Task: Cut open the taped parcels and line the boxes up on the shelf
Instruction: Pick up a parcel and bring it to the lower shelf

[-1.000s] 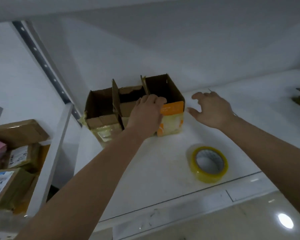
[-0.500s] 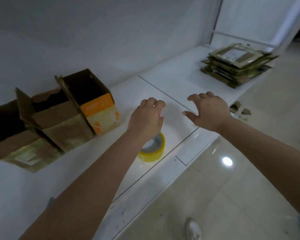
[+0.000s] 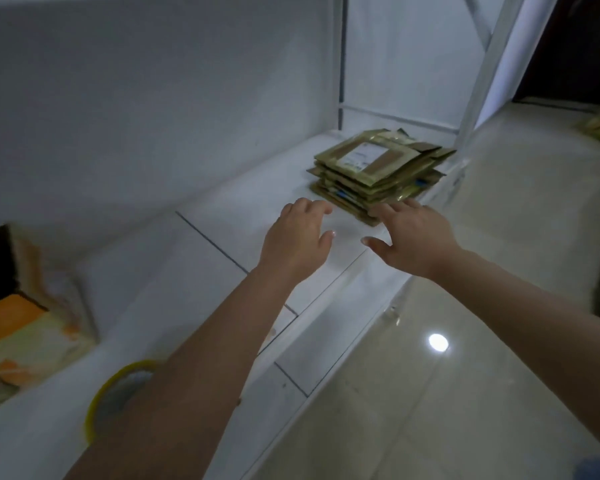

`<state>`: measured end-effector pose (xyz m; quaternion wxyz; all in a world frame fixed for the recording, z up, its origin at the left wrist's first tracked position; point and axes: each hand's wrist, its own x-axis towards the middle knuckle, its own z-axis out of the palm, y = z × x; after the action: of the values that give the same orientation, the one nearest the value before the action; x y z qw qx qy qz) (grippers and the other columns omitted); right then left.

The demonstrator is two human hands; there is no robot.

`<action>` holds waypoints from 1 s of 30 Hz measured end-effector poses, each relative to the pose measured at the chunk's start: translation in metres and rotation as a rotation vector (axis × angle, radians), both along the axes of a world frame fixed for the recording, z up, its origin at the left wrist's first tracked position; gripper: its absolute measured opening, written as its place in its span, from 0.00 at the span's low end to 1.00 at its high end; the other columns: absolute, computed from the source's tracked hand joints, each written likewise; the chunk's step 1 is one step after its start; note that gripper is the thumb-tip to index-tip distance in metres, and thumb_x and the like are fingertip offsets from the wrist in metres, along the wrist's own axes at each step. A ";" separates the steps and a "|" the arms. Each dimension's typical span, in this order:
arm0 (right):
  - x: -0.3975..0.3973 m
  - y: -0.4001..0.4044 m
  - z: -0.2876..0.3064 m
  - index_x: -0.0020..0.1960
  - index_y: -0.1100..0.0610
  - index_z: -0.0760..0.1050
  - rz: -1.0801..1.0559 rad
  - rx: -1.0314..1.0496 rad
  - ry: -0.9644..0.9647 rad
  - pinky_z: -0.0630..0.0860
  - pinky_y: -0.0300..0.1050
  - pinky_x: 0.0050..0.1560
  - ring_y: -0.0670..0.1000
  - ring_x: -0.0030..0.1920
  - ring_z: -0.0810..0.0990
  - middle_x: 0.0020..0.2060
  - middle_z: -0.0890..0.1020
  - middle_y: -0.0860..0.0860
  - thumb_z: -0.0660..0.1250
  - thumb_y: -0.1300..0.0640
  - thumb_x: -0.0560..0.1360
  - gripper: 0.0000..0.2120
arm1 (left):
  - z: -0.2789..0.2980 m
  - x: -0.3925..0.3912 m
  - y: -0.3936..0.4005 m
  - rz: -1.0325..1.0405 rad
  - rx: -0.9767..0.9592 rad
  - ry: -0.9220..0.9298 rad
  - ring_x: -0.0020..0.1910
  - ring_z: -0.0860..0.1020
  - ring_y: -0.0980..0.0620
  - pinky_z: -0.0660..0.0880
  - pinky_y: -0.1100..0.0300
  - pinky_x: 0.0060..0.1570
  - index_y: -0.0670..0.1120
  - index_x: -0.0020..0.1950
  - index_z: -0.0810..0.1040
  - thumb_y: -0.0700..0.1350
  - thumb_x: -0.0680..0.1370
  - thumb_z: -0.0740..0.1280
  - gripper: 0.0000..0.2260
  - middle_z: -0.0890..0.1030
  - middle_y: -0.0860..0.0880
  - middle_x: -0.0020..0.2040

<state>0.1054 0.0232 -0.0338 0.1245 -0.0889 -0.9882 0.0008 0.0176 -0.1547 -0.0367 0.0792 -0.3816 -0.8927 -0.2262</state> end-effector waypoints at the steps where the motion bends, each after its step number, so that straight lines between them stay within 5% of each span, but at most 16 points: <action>1: -0.003 0.016 0.000 0.69 0.54 0.69 0.000 0.003 -0.009 0.73 0.51 0.57 0.57 0.62 0.74 0.59 0.79 0.53 0.62 0.41 0.78 0.25 | 0.002 -0.004 0.015 0.012 0.032 -0.031 0.63 0.70 0.47 0.72 0.52 0.57 0.47 0.68 0.71 0.47 0.80 0.64 0.16 0.73 0.46 0.63; 14: -0.111 0.171 -0.005 0.68 0.54 0.71 -0.110 -0.110 -0.044 0.74 0.52 0.54 0.60 0.63 0.73 0.60 0.79 0.55 0.62 0.44 0.78 0.22 | 0.008 -0.100 0.148 0.145 0.002 -0.135 0.63 0.71 0.46 0.73 0.50 0.58 0.47 0.66 0.72 0.51 0.80 0.64 0.16 0.73 0.45 0.64; 22: -0.208 0.256 -0.024 0.69 0.56 0.71 -0.248 -0.155 0.064 0.72 0.55 0.57 0.62 0.64 0.70 0.60 0.77 0.60 0.60 0.48 0.80 0.20 | -0.024 -0.179 0.203 0.349 -0.028 -0.166 0.64 0.70 0.44 0.72 0.48 0.56 0.42 0.69 0.67 0.59 0.79 0.64 0.27 0.70 0.42 0.65; 26: -0.249 0.282 -0.038 0.71 0.56 0.67 -0.293 -0.170 -0.009 0.70 0.57 0.60 0.63 0.66 0.68 0.65 0.74 0.60 0.62 0.39 0.77 0.29 | -0.047 -0.201 0.218 0.407 -0.084 -0.170 0.67 0.67 0.43 0.71 0.48 0.57 0.40 0.73 0.61 0.67 0.74 0.64 0.39 0.67 0.42 0.69; 30: -0.271 0.306 -0.048 0.76 0.54 0.57 -0.368 -0.352 -0.195 0.63 0.60 0.68 0.64 0.73 0.61 0.73 0.66 0.59 0.64 0.22 0.63 0.53 | -0.071 -0.209 0.220 0.487 -0.143 -0.282 0.74 0.60 0.40 0.69 0.46 0.64 0.35 0.77 0.49 0.75 0.68 0.63 0.55 0.57 0.37 0.76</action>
<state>-0.1651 0.3289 -0.0823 0.0094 -0.2869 -0.9474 0.1414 -0.1911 0.0650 -0.1076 -0.0207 -0.1257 -0.9739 -0.1878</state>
